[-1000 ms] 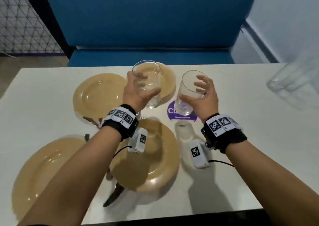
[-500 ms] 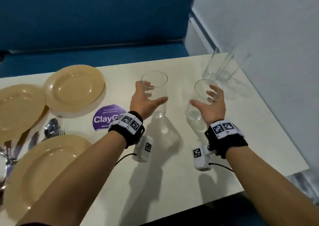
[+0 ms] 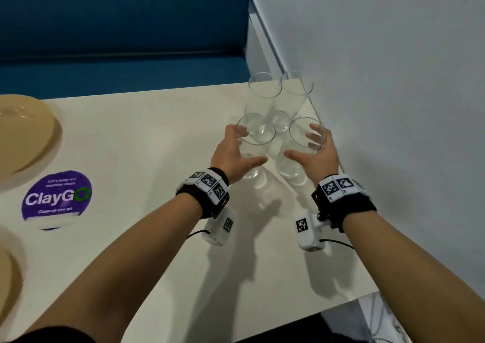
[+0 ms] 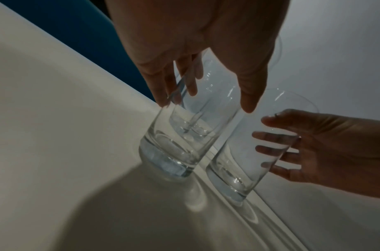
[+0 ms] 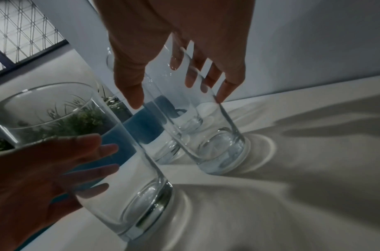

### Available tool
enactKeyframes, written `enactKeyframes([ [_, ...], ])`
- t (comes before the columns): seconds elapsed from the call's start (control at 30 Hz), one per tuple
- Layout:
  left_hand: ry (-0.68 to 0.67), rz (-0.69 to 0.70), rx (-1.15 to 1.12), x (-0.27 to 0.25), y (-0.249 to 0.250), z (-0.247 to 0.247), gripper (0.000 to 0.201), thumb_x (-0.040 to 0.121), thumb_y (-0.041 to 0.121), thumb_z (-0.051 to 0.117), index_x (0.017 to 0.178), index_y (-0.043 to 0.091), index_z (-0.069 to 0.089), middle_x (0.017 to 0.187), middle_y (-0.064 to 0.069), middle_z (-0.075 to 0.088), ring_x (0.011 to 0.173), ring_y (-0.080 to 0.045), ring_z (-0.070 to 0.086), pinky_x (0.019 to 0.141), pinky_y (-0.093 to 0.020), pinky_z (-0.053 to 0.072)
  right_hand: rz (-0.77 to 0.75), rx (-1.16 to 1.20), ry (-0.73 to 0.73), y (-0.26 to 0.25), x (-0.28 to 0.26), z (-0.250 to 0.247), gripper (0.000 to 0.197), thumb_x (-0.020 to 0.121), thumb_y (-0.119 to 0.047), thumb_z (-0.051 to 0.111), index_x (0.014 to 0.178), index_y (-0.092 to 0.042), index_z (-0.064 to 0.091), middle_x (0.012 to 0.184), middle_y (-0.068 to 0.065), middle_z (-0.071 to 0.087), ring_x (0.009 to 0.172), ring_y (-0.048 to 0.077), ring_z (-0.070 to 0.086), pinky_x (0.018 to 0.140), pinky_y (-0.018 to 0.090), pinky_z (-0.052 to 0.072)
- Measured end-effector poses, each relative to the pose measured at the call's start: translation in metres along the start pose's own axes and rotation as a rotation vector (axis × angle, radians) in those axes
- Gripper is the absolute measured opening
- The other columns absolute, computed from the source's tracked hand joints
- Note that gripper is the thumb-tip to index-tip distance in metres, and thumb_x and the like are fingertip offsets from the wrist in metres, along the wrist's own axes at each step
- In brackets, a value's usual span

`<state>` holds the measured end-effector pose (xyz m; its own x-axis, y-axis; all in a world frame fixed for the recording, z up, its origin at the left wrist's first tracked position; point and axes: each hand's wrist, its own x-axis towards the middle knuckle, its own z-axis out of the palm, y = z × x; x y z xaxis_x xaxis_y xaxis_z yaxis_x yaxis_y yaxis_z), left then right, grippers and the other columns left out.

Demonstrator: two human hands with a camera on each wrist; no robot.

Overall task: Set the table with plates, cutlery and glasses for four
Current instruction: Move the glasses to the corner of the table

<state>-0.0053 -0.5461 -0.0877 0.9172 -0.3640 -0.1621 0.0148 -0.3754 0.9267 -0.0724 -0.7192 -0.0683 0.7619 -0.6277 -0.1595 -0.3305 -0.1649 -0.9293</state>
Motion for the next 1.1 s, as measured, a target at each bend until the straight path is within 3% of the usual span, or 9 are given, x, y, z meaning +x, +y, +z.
enactKeyframes([
  [0.17, 0.023, 0.029, 0.030, 0.017, 0.006, 0.021, 0.078, 0.062, 0.029, 0.087, 0.122, 0.018, 0.039, 0.121, 0.008, 0.048, 0.115, -0.015, 0.050, 0.098, -0.032, 0.044, -0.022, -0.012, -0.052, 0.004, 0.023, -0.015, 0.078, 0.061, -0.012, 0.086, 0.126, -0.027, 0.046, 0.120, -0.005, 0.053, 0.109, 0.013, 0.052, 0.089, 0.025, 0.045],
  [0.3, 0.102, 0.066, 0.097, 0.027, 0.007, 0.029, 0.083, 0.054, 0.034, 0.090, 0.122, 0.019, 0.044, 0.116, 0.007, 0.045, 0.108, -0.016, 0.050, 0.097, -0.034, 0.046, -0.048, -0.056, -0.077, 0.005, 0.035, -0.017, 0.085, 0.061, -0.017, 0.087, 0.130, -0.022, 0.039, 0.124, -0.002, 0.053, 0.111, 0.013, 0.053, 0.090, 0.024, 0.044],
  [0.43, 0.151, 0.053, 0.034, 0.035, 0.008, 0.033, 0.093, 0.050, 0.030, 0.092, 0.124, 0.017, 0.037, 0.114, 0.004, 0.047, 0.108, -0.018, 0.051, 0.096, -0.031, 0.046, -0.031, -0.030, -0.024, 0.005, 0.045, -0.014, 0.079, 0.061, -0.017, 0.087, 0.125, -0.017, 0.040, 0.121, -0.001, 0.051, 0.114, 0.017, 0.053, 0.092, 0.025, 0.046],
  [0.63, 0.125, 0.046, 0.005, 0.040, 0.013, 0.035, 0.086, 0.057, 0.025, 0.090, 0.125, 0.018, 0.038, 0.124, 0.000, 0.052, 0.114, -0.019, 0.052, 0.097, -0.028, 0.044, -0.065, -0.054, -0.029, 0.003, 0.053, -0.011, 0.076, 0.063, -0.018, 0.086, 0.126, -0.020, 0.044, 0.120, -0.001, 0.053, 0.107, 0.012, 0.051, 0.074, 0.007, 0.039],
  [0.73, 0.129, 0.048, 0.006, 0.041, 0.014, 0.036, 0.085, 0.058, 0.026, 0.089, 0.125, 0.019, 0.038, 0.125, 0.001, 0.052, 0.115, -0.018, 0.052, 0.097, -0.027, 0.044, -0.069, -0.059, -0.045, 0.002, 0.053, -0.010, 0.076, 0.063, -0.018, 0.086, 0.126, -0.021, 0.045, 0.121, -0.002, 0.054, 0.108, 0.012, 0.052, 0.077, 0.011, 0.042],
  [0.9, 0.111, 0.049, -0.012, 0.040, 0.014, 0.034, 0.084, 0.059, 0.023, 0.089, 0.127, 0.019, 0.038, 0.126, 0.001, 0.052, 0.116, -0.017, 0.051, 0.098, -0.024, 0.043, -0.064, -0.066, -0.032, 0.002, 0.051, -0.008, 0.076, 0.062, -0.020, 0.086, 0.126, -0.023, 0.045, 0.122, -0.002, 0.054, 0.112, 0.013, 0.053, 0.093, 0.027, 0.047],
  [1.1, 0.142, 0.057, 0.008, 0.039, 0.010, 0.033, 0.083, 0.056, 0.027, 0.090, 0.122, 0.023, 0.040, 0.121, 0.004, 0.051, 0.110, -0.013, 0.052, 0.095, -0.025, 0.046, -0.065, -0.060, -0.016, 0.003, 0.049, -0.005, 0.077, 0.063, -0.018, 0.086, 0.127, -0.021, 0.044, 0.123, -0.002, 0.053, 0.113, 0.014, 0.052, 0.093, 0.027, 0.047],
])
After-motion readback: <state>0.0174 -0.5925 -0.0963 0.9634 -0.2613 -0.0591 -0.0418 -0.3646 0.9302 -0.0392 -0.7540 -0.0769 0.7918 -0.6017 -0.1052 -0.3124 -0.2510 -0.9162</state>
